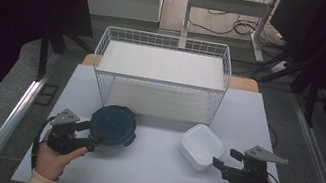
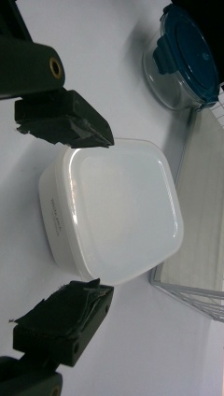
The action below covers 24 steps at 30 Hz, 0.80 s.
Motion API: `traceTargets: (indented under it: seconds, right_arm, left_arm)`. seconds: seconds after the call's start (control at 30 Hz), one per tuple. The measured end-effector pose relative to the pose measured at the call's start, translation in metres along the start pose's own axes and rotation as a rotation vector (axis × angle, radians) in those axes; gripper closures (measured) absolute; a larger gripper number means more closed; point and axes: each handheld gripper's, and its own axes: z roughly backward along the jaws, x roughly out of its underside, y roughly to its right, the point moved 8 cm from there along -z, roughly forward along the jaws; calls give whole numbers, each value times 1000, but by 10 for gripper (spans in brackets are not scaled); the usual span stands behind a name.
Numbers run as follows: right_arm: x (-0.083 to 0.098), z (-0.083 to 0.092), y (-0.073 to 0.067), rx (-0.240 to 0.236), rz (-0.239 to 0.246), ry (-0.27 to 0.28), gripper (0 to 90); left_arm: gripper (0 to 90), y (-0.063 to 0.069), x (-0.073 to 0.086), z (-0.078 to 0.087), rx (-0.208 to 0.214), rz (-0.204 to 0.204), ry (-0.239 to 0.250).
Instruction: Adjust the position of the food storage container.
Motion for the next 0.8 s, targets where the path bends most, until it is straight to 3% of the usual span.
traceTargets:
  seconds: [0.47, 0.8]
  right_arm:
    - [3, 4, 0, 16, -2, -5, 229]
    - [5, 7, 1, 26, 2, -9, 233]
  left_arm:
    - [251, 7, -2, -5, 24, -18, -6]
    - [264, -1, -4, -4, 14, 14, 3]
